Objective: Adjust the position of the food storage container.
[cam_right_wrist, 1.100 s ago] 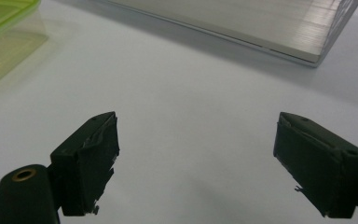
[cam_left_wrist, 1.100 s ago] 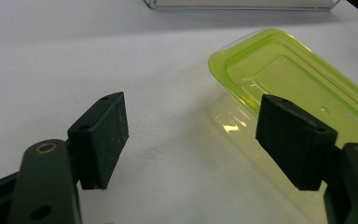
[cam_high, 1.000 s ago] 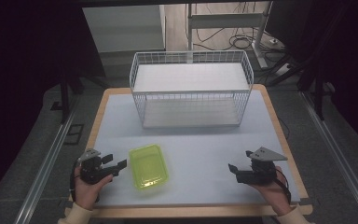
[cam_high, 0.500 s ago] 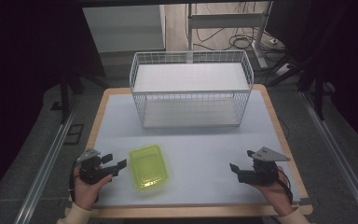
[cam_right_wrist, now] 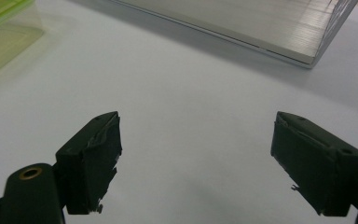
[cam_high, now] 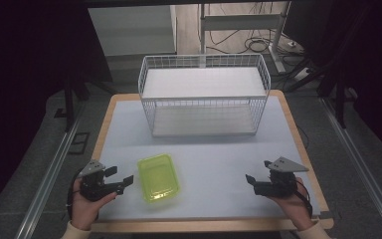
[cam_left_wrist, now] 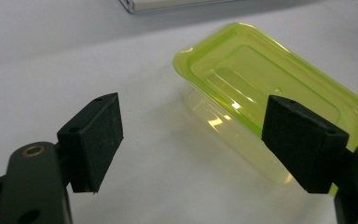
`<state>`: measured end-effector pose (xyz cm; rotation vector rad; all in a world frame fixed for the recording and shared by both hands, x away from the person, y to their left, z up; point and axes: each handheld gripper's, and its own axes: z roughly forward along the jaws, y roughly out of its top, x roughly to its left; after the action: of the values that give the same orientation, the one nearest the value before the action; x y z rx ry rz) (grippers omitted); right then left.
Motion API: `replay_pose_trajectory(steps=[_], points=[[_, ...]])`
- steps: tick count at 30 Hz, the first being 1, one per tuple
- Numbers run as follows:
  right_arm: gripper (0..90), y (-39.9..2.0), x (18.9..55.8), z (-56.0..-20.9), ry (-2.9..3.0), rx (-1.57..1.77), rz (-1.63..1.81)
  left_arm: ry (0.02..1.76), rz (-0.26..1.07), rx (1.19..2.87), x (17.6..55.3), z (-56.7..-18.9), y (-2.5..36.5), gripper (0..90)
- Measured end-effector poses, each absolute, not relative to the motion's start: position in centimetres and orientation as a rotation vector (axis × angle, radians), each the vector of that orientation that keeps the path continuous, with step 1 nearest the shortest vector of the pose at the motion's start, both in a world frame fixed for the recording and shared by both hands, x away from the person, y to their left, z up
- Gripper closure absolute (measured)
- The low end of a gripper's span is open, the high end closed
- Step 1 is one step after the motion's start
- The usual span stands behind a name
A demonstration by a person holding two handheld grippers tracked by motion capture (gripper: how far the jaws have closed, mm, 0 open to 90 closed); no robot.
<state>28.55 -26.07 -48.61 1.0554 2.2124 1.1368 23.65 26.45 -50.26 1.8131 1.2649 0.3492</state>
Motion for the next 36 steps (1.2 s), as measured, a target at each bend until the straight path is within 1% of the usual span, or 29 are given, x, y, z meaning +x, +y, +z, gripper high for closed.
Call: replay_pose_trajectory(steps=[2, 3, 5, 8, 10, 15, 16, 17, 18, 20, 22, 36], points=[[16.2, -26.1, 28.5, -48.6, 2.211, 1.053, 1.136, 1.275, 0.352, 1.822, 23.3, -50.4, 26.4, 22.1], [16.2, -26.1, 28.5, -48.6, 2.211, 1.052, 1.134, 1.277, 0.352, 1.831, 23.1, -50.6, 26.3, 25.0], [16.2, -26.0, 28.5, -48.7, 2.213, 1.053, 1.132, 1.269, 0.342, 1.862, 22.8, -50.9, 26.1, 34.4], [16.2, -26.0, 28.5, -48.7, 2.215, 1.051, 1.125, 1.266, 0.309, 1.902, 22.3, -51.3, 26.0, 52.9], [16.2, -26.0, 28.5, -48.7, 2.216, 1.049, 1.123, 1.261, 0.277, 1.921, 21.9, -51.5, 25.8, 62.2], [16.2, -26.0, 28.6, -48.8, 2.218, 1.051, 1.117, 1.230, 0.216, 1.968, 21.0, -51.8, 25.1, 75.7], [16.2, -25.9, 28.6, -48.9, 2.220, 1.052, 1.115, 1.223, 0.204, 1.977, 20.9, -51.8, 24.9, 75.7], [16.2, -25.9, 28.6, -48.9, 2.221, 1.050, 1.114, 1.215, 0.191, 1.985, 20.8, -51.9, 24.8, 81.8], [16.2, -25.9, 28.6, -48.9, 2.221, 1.047, 1.111, 1.203, 0.167, 1.996, 21.0, -52.0, 24.6, 84.0], [16.2, -25.8, 28.5, -48.9, 2.224, 1.044, 1.111, 1.201, 0.141, 2.004, 21.2, -52.3, 24.4, 87.1], [16.2, -25.8, 28.5, -48.9, 2.223, 1.041, 1.112, 1.197, 0.120, 2.011, 21.3, -52.5, 24.2, 87.8], [16.6, -25.4, 28.3, -48.9, 2.227, 1.011, 1.103, 1.149, 0.068, 2.059, 21.8, -53.0, 22.2, 89.1]])
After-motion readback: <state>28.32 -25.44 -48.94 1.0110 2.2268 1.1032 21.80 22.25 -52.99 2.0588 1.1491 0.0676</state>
